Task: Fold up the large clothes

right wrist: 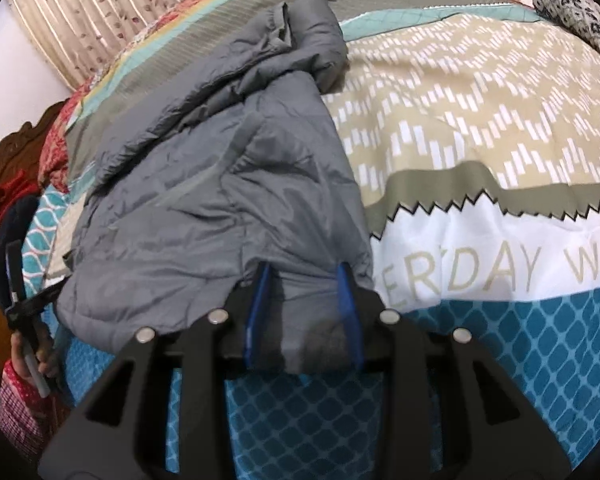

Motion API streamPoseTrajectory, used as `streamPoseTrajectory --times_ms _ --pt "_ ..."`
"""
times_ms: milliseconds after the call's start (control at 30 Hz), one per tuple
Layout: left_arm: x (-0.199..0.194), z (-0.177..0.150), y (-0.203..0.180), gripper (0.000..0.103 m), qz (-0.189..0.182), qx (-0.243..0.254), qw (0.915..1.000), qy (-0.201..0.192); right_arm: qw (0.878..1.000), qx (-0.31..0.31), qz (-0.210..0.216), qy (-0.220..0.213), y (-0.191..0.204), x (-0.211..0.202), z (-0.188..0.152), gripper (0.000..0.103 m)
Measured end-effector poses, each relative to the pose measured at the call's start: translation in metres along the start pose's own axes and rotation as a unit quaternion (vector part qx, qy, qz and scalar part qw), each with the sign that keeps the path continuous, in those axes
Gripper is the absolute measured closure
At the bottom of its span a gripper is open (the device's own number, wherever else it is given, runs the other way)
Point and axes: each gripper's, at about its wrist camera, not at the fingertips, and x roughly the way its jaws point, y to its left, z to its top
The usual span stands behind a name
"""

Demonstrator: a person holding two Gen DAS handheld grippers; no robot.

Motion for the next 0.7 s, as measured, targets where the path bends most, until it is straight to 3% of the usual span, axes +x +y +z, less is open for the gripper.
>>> streamPoseTrajectory --times_ms 267,367,467,700 --pt "-0.001 0.000 0.000 0.103 -0.003 0.005 1.0000 0.000 1.000 -0.022 -0.009 0.009 0.007 -0.007 0.004 0.070" --pt "-0.006 0.004 0.006 0.103 -0.013 -0.003 0.9999 0.008 0.998 -0.052 -0.025 -0.013 0.011 -0.032 0.017 0.063" --pt "-0.018 0.010 0.014 0.103 -0.021 -0.017 0.9996 0.013 0.998 -0.055 -0.028 -0.034 0.008 -0.052 0.035 0.062" --pt "-0.073 0.036 0.041 0.103 -0.031 -0.060 0.9962 -0.055 0.995 -0.086 -0.012 -0.058 0.035 -0.053 0.102 0.062"
